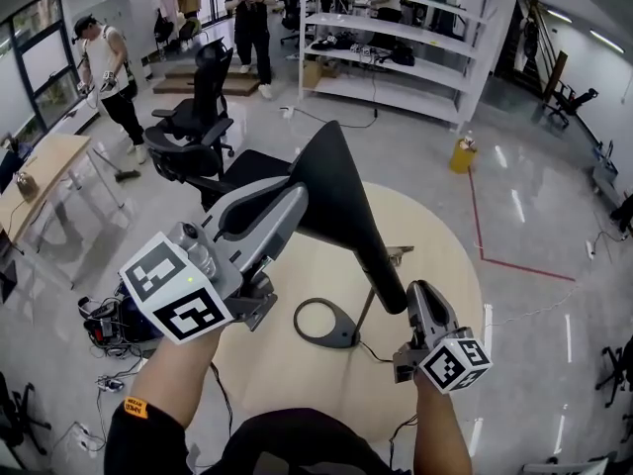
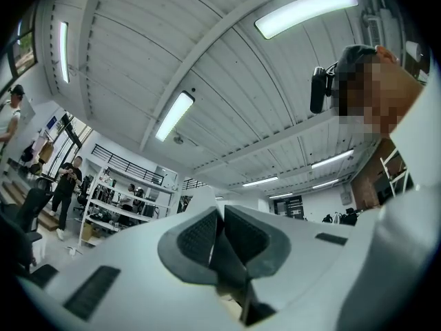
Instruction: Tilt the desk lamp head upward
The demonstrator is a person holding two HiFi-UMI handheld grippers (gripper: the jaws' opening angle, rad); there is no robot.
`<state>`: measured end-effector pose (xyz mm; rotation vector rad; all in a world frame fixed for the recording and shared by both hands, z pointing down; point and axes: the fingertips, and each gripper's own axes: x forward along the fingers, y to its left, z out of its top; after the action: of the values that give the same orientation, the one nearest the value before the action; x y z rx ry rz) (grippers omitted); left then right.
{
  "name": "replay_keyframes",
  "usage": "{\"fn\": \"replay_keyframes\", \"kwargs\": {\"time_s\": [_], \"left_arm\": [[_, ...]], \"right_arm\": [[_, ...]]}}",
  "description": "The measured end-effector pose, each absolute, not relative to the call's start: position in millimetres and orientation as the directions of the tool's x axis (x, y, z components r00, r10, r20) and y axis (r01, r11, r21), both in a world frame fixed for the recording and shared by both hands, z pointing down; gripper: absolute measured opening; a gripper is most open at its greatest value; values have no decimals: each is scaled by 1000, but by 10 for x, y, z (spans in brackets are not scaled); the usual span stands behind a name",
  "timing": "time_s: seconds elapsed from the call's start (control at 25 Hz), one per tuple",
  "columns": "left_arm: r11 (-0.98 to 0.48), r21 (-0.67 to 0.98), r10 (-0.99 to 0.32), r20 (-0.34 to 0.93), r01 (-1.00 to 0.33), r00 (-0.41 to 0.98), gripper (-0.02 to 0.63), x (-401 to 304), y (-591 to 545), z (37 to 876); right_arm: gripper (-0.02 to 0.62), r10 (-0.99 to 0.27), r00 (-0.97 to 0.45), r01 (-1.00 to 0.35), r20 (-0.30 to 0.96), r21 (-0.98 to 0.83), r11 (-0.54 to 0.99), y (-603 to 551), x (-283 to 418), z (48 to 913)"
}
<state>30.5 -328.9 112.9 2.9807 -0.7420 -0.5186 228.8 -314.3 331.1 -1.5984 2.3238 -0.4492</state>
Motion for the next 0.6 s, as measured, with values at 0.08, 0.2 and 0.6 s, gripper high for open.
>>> {"fn": "replay_keyframes", "kwargs": {"time_s": [0.08,0.2,0.6], "left_arm": [[-886,99,-459,-313,-452,831,81,297,-3290,1122],[-885,98,-461,-314,-455,830,81,248,-3310,1129],[-877,102,-475,-326,-469,817,81,240,-3281,1120]], "right_arm": [[63,-937,-344,-848,-57,-410,336,-3161,2262,3320],[57,-938,-340,-848,-59,-412,334,-3180,2213,3324],[49,-935,-352,-849,-46,-406,339,-3168,2234,3316]]}}
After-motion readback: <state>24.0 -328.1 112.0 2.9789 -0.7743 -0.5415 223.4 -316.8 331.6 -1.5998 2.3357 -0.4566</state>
